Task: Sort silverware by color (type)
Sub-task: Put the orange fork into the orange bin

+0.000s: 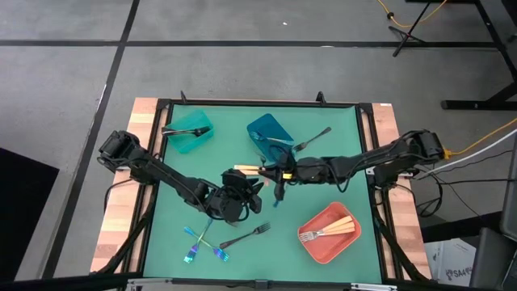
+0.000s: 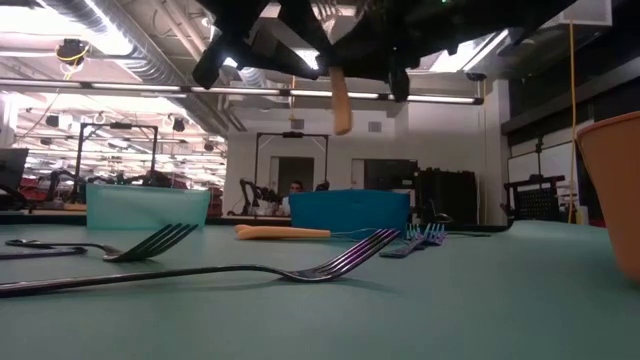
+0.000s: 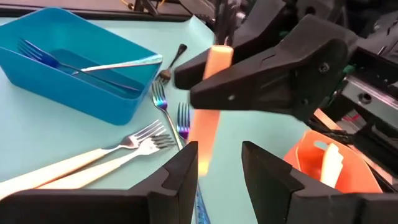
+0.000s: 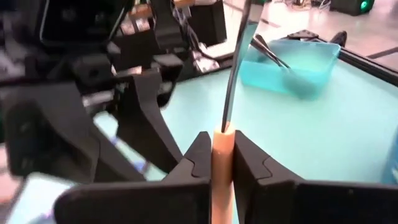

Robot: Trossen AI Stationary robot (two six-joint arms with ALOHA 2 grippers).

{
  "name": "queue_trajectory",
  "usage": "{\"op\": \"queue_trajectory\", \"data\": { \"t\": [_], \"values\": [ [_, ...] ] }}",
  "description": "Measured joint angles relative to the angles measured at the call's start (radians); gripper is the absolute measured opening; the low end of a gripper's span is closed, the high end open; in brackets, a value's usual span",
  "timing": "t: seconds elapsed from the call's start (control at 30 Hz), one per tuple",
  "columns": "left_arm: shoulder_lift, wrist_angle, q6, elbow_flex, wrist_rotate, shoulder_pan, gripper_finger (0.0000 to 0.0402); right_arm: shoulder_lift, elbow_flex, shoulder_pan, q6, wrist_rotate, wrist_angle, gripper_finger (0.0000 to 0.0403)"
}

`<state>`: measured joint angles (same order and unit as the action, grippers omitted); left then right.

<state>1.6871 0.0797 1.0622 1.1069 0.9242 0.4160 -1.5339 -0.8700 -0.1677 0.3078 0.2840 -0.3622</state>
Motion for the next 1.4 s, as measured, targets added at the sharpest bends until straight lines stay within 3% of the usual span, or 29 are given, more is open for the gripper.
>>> {"op": "queue_trajectory", "data": {
  "t": [0.57, 1.07, 1.4],
  "values": [
    [0.000, 0.016, -0.001, 0.000, -0.021, -0.001, 0.0118, 0.287, 0.000, -0.002, -0.033, -0.025, 0.583, 0.0012],
    [0.000, 0.017, -0.001, 0.000, -0.021, -0.001, 0.0118, 0.456, 0.000, -0.002, 0.091, -0.296, 1.142, 0.0012],
    [0.000, 0.017, -0.001, 0.000, -0.021, -0.001, 0.0118, 0.458, 0.000, -0.019, 0.107, -0.501, 1.264, 0.0012]
  ]
}}
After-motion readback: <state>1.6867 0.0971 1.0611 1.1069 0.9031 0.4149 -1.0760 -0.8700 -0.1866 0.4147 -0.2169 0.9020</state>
